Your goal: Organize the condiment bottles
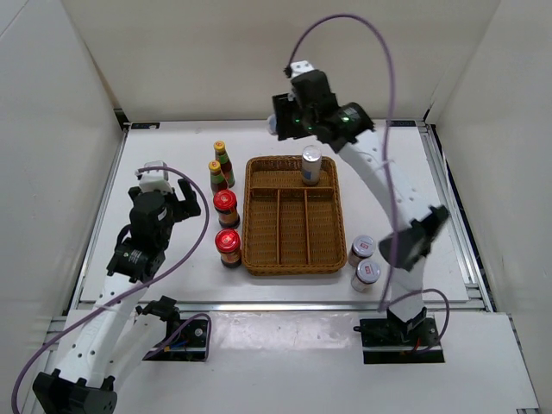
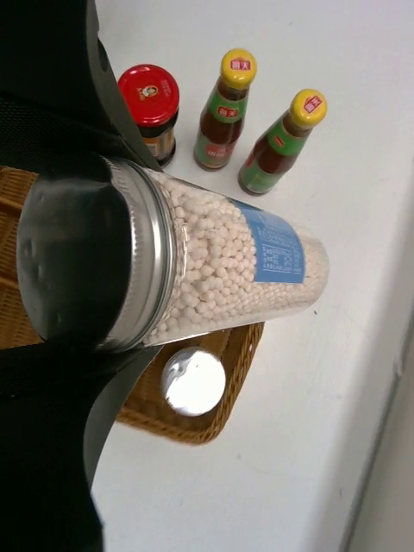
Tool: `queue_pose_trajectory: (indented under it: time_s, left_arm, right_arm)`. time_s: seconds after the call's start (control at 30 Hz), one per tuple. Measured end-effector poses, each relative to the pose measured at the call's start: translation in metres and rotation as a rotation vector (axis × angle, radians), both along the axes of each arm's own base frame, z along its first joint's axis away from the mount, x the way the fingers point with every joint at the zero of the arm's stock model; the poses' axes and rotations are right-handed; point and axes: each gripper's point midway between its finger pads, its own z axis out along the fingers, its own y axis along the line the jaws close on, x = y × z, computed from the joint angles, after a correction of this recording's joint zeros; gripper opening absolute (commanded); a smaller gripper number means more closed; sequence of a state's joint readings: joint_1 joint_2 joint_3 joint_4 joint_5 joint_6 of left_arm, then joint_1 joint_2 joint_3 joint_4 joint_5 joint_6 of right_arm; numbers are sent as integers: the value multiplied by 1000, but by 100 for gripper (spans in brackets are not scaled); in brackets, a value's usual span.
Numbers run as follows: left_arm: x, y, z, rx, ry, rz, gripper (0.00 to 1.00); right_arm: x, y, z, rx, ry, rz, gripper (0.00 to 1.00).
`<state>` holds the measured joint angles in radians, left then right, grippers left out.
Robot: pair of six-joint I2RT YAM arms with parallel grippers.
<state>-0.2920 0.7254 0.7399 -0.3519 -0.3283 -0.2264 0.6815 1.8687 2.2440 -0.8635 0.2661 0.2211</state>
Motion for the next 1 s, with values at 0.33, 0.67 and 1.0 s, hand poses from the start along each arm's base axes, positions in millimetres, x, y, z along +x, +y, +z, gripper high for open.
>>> queue_pose_trajectory:
  time_s: [0.33,0.67,1.0]
  left_arm:
    - [-1,1,3,-3,-11,2,100]
    - [-2,1,5,-5,-19,2,100]
    - [-1,1,2,-2,-7,2,100]
  right_arm:
    - [46,49,-185,-190,330,83,20]
    - [48,34,-214,-211,413,70,70]
    - [59,38,-190,-195,340,77,100]
